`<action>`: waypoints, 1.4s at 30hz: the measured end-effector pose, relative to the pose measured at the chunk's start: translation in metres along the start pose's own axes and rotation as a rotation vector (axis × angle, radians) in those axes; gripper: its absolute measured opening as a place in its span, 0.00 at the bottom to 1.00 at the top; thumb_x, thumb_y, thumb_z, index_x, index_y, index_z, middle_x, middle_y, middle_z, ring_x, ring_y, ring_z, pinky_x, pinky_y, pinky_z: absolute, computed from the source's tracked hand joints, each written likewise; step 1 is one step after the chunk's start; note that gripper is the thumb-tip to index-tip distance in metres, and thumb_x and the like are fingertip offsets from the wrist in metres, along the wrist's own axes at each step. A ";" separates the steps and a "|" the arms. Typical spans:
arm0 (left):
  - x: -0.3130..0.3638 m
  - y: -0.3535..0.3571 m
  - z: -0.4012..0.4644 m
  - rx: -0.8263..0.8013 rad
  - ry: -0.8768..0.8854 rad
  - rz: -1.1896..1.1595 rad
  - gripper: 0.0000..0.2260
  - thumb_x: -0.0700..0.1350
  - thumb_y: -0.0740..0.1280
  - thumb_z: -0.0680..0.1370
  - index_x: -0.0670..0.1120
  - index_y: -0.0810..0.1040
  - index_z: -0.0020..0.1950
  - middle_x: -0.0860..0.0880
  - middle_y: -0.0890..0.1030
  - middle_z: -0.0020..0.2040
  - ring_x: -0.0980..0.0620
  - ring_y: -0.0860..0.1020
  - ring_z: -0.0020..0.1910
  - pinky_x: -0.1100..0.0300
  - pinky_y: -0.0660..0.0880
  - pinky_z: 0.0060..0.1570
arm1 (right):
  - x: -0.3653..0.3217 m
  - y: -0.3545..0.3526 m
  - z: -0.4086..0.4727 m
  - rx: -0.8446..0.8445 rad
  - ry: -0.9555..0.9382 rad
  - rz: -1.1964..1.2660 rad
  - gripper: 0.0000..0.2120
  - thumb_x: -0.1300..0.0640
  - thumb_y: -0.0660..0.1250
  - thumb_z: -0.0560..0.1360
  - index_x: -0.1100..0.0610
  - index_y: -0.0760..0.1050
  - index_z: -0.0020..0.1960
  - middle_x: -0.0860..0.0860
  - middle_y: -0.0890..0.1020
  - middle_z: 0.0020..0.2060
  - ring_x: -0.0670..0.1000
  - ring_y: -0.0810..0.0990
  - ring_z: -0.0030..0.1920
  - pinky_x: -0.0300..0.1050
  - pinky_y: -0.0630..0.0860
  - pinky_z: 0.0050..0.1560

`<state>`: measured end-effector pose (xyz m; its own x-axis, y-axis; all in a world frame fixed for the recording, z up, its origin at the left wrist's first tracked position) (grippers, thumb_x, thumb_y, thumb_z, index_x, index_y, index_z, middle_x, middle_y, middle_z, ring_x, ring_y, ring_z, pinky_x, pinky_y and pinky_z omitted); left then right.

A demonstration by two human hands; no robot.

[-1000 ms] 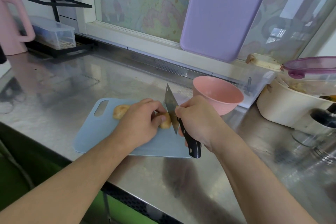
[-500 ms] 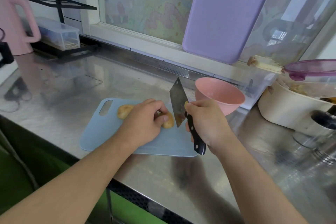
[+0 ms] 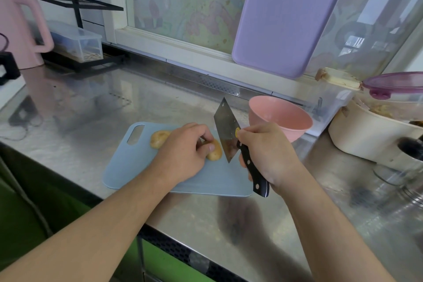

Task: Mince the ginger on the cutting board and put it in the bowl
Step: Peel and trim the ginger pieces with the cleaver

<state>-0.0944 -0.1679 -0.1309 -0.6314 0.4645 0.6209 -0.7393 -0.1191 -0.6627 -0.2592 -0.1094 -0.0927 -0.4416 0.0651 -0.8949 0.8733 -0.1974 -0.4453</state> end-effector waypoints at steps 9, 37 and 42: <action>0.001 -0.001 0.000 0.012 -0.001 0.030 0.03 0.47 0.74 0.78 0.52 0.81 0.48 0.58 0.75 0.42 0.61 0.75 0.41 0.73 0.67 0.39 | -0.002 0.005 -0.002 -0.025 -0.007 -0.059 0.16 0.62 0.61 0.80 0.76 0.74 0.41 0.60 0.74 0.24 0.53 0.68 0.23 0.47 0.69 0.28; 0.000 -0.002 -0.002 -0.013 -0.045 -0.011 0.04 0.47 0.74 0.78 0.54 0.80 0.46 0.56 0.76 0.42 0.59 0.75 0.39 0.69 0.67 0.38 | 0.010 0.032 0.001 -0.108 0.081 0.086 0.27 0.61 0.60 0.78 0.54 0.72 0.20 0.56 0.72 0.22 0.54 0.69 0.24 0.46 0.65 0.31; 0.002 -0.002 -0.002 -0.016 -0.052 -0.014 0.04 0.47 0.73 0.78 0.53 0.80 0.46 0.56 0.76 0.42 0.58 0.76 0.40 0.65 0.69 0.40 | 0.009 0.027 -0.001 -0.100 0.083 0.131 0.26 0.62 0.60 0.78 0.53 0.71 0.22 0.54 0.71 0.21 0.53 0.68 0.23 0.46 0.63 0.32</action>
<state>-0.0938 -0.1648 -0.1295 -0.6326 0.4199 0.6507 -0.7446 -0.0987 -0.6602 -0.2398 -0.1132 -0.1128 -0.3080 0.1267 -0.9429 0.9401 -0.1118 -0.3220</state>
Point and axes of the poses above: each hand's wrist, its own z-axis towards the middle knuckle, its own y-axis out of the palm, x = y × z, the point moved 10 cm from there along z, towards the middle knuckle
